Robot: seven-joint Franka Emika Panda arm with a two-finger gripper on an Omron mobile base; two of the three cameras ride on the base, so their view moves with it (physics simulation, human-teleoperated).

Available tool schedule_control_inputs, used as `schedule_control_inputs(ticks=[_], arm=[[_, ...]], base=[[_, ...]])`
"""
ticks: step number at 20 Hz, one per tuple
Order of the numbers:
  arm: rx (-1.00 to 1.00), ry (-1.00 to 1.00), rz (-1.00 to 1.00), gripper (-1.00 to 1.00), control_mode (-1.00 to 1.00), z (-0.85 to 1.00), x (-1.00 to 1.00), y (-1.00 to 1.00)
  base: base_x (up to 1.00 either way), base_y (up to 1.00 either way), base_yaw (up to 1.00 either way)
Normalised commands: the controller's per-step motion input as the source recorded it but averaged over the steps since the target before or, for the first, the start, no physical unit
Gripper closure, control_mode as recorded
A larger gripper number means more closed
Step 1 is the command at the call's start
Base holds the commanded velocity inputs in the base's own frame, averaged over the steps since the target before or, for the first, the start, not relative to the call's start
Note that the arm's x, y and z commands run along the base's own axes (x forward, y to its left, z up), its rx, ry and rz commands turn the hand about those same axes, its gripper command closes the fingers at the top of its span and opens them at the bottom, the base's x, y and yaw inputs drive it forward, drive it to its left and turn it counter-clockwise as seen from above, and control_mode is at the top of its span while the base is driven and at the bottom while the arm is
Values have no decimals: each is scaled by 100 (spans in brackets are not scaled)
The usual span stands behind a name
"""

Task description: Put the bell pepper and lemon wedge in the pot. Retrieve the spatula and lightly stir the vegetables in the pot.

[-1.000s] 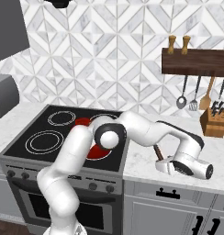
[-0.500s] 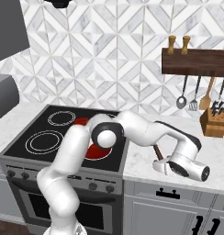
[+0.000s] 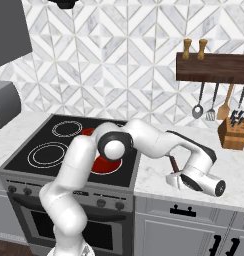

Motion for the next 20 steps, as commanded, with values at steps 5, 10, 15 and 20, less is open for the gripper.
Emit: schedule_control_inputs(ticks=[5,10,15,20], arm=[[0,-9,0,100,-100,56,-17,0],[-6,-14,1,100,-100,100,-36,4],[-42,-23,14,100,-100,100,-42,51],[-68,-29,25,100,-100,100,-34,73]], base=[[0,0,0],[0,0,0],[0,0,0],[0,0,0]])
